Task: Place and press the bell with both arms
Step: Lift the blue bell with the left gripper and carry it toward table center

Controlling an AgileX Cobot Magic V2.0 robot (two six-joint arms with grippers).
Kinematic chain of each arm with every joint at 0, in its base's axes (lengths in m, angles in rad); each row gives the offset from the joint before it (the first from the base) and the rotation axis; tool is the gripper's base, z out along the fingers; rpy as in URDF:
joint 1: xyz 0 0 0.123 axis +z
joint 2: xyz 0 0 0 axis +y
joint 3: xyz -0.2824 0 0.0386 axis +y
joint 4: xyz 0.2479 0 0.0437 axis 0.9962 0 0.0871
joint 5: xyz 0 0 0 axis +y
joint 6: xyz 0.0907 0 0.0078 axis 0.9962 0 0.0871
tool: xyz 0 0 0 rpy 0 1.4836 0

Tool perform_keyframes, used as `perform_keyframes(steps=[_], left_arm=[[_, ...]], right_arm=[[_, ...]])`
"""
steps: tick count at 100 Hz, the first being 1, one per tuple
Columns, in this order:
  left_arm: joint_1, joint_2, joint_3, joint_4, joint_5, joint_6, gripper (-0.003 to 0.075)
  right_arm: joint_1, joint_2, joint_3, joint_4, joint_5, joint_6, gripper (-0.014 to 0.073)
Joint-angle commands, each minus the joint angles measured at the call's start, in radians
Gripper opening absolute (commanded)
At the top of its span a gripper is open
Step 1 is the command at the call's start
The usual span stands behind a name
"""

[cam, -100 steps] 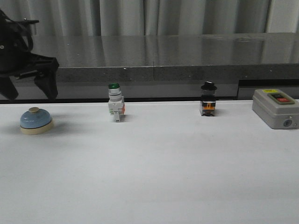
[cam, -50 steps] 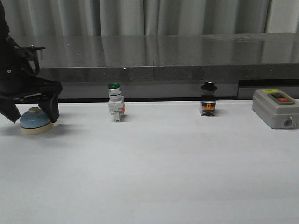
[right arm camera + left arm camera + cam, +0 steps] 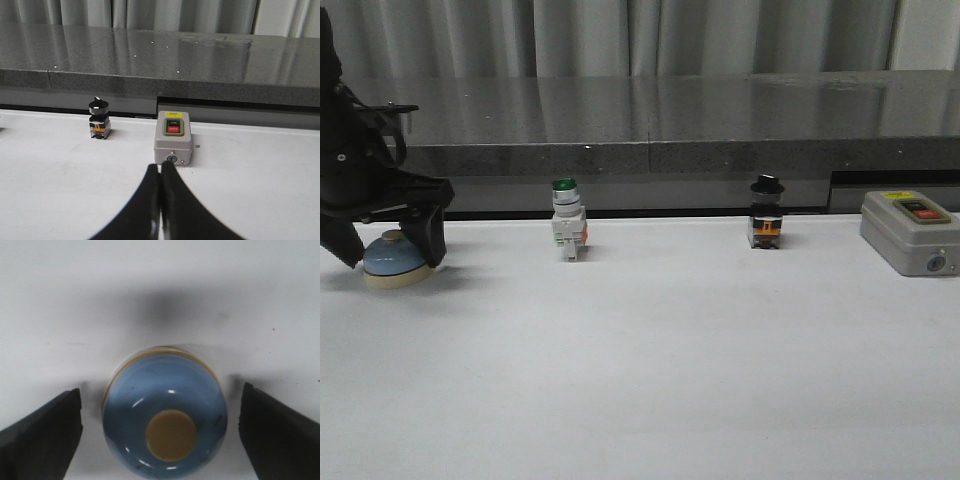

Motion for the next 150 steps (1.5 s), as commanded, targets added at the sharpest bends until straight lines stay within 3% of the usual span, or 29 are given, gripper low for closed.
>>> perform_keyframes(steps=[1,51,77,91,124,150], left_arm=[[-0.006,-0.053,-0.028,-0.005,-0.026,0.0,0.0564],[-0.006,-0.053,-0.028,-0.005,-0.014,0.0,0.053],[-0.006,-0.053,-0.028,-0.005,0.011,0.016,0.029],[-0.006,-0.055,-0.028,-0.005,0.013,0.019,0.0202],[-0.014,-0.145,-0.116,-0.007,0.123,0.046,0.0188],[-0.104,-0.268,-0.137,-0.013,0.193,0.08,0.0188]], right_arm=[[-0.006,-0.018,-0.014,-0.012,-0.082,-0.006,-0.007],[-0.006,-0.018,-0.014,-0.012,-0.082,-0.006,-0.007],[-0.006,-0.018,-0.014,-0.012,-0.082,-0.006,-0.007],[-0.006,-0.018,-0.014,-0.012,-0.082,-0.006,-0.007],[-0.006,-0.018,-0.014,-0.012,-0.082,-0.006,-0.007],[-0.006,-0.018,-0.014,-0.012,-0.082,-0.006,-0.007]])
